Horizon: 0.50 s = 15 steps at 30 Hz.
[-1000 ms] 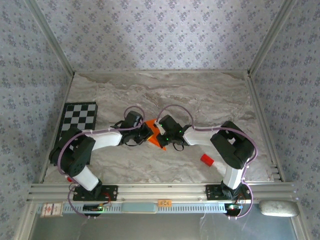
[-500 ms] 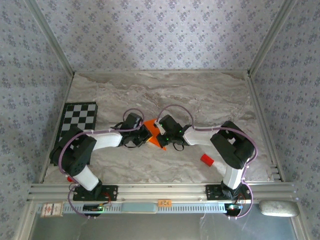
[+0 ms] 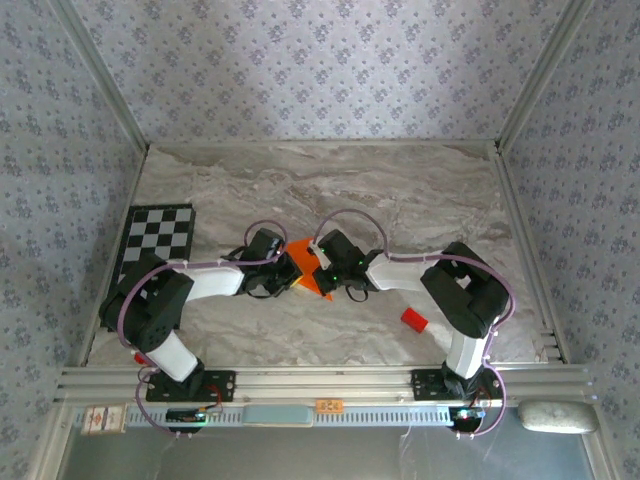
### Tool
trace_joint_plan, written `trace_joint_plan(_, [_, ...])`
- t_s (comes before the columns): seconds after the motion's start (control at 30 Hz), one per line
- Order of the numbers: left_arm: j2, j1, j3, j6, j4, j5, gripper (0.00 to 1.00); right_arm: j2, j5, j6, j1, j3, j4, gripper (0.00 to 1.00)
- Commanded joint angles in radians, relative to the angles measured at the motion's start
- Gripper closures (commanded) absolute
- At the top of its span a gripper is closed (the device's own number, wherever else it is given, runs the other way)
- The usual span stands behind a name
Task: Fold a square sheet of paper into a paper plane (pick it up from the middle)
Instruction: Third fold the triangle at the center of the table.
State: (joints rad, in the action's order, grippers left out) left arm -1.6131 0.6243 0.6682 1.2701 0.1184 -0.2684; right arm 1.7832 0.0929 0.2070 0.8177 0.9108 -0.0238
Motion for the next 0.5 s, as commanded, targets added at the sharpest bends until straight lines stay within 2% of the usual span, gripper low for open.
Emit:
trace_joint_plan(0.0, [-0.011,0.006,-0.007,0.014,-0.03,0.019,0.94,0.019,-0.004,0.019,-0.005,-0.006,0.057,0.99])
trace_joint_plan(0.47, [-0.021,0.006,-0.006,0.023,-0.083,0.04,0.95,0.019,0.002,0.023,-0.005,-0.001,0.058,0.99])
